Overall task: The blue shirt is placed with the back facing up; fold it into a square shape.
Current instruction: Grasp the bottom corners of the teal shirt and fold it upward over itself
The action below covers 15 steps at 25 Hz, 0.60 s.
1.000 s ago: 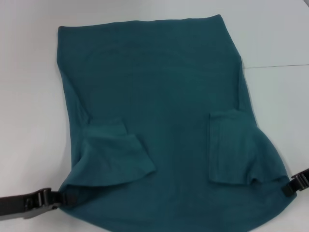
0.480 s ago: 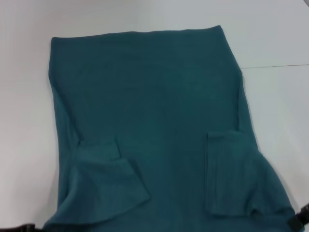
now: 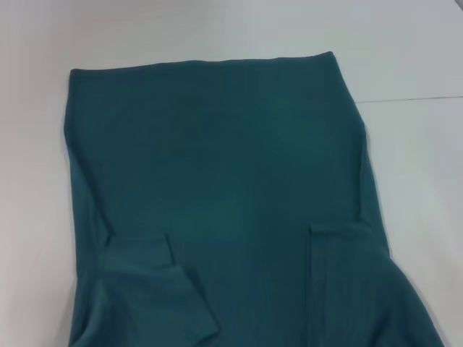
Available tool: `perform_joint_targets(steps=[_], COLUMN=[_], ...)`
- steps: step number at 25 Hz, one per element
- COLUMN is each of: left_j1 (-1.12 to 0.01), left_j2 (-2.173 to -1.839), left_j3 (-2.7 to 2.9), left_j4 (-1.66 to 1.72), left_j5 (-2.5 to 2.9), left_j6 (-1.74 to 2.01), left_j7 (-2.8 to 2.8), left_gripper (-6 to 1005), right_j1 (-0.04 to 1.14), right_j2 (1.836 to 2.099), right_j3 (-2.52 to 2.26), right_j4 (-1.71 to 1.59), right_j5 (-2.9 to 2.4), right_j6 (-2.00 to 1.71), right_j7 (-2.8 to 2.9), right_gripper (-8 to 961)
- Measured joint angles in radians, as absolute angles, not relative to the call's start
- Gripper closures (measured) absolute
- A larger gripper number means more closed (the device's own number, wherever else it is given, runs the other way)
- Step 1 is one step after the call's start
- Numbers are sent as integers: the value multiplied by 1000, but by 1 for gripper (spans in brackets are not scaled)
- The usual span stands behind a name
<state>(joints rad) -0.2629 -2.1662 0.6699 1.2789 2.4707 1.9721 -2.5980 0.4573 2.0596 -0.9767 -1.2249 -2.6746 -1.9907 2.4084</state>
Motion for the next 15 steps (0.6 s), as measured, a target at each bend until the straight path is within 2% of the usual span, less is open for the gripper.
perform_joint_targets(steps=[11,15], left_j1=[-275,-292], left_j2=[-2169,-2166], left_j3=[659,649], left_j4=[1246,1252], left_j5=[2440,2382], left_j6=[1981,1984], left_j7=[-2603,-2605], left_gripper=[992,992], right_j1=[450,455], right_j2=[2068,2057], right_j3=[-934,-864], right_j4=[-1247,-1301], right_j5=[-2668,-2646], right_j6=[-1991,-1990], right_j7=[2377,2380], right_gripper=[896,896])
